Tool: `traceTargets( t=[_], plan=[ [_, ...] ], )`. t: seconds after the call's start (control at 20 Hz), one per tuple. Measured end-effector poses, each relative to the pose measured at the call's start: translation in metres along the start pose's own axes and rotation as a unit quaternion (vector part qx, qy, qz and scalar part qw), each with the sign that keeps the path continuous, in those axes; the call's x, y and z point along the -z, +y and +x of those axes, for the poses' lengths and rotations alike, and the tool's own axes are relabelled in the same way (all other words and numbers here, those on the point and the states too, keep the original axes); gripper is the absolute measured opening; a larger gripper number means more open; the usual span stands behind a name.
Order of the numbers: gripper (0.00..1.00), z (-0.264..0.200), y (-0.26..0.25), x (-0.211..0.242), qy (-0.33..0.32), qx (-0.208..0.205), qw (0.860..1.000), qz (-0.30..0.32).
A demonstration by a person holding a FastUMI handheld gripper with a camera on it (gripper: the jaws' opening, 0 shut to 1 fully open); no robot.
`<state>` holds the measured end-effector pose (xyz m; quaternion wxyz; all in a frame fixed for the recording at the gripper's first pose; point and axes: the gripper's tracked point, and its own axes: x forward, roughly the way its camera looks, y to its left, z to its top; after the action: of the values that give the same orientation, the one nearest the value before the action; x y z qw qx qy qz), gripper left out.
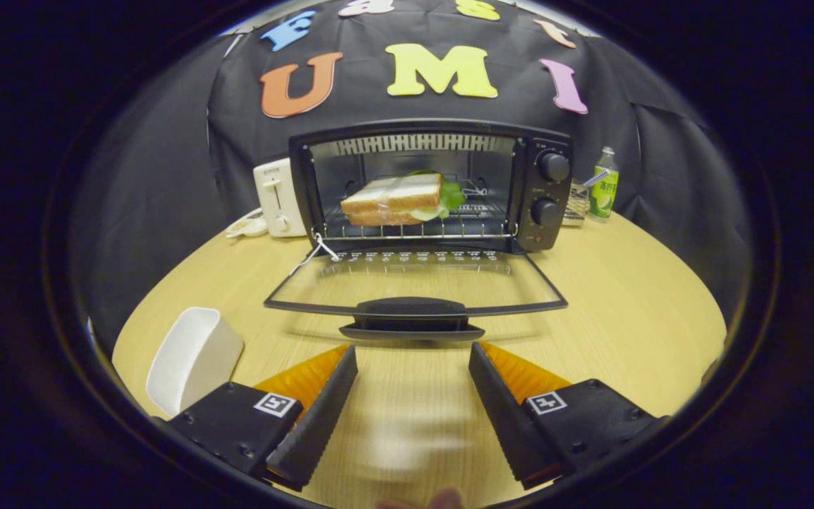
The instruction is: Open the toaster oven, put the food inside, and close the toaster oven door.
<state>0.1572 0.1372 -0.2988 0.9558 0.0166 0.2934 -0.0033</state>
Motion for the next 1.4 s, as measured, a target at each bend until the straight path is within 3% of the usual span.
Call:
traceTargets(
  t=[0.45,0.7,0.95,1.2,1.4],
  plan=[
    [1.00,0.006,0.005,-0.016,-0.007,0.033,0.999,0.030],
    [1.00,-0.020,0.009,-0.084,-0.114,0.043,0.992,-0.045],
    [1.00,-0.037,0.006,-0.155,-0.203,0.050,0.976,-0.065],
    [1.00,-0.093,0.011,-0.182,-0.256,0.037,0.964,-0.062],
    [1.00,-0.163,-0.009,-0.209,-0.304,0.030,0.952,-0.035]
  ],
)
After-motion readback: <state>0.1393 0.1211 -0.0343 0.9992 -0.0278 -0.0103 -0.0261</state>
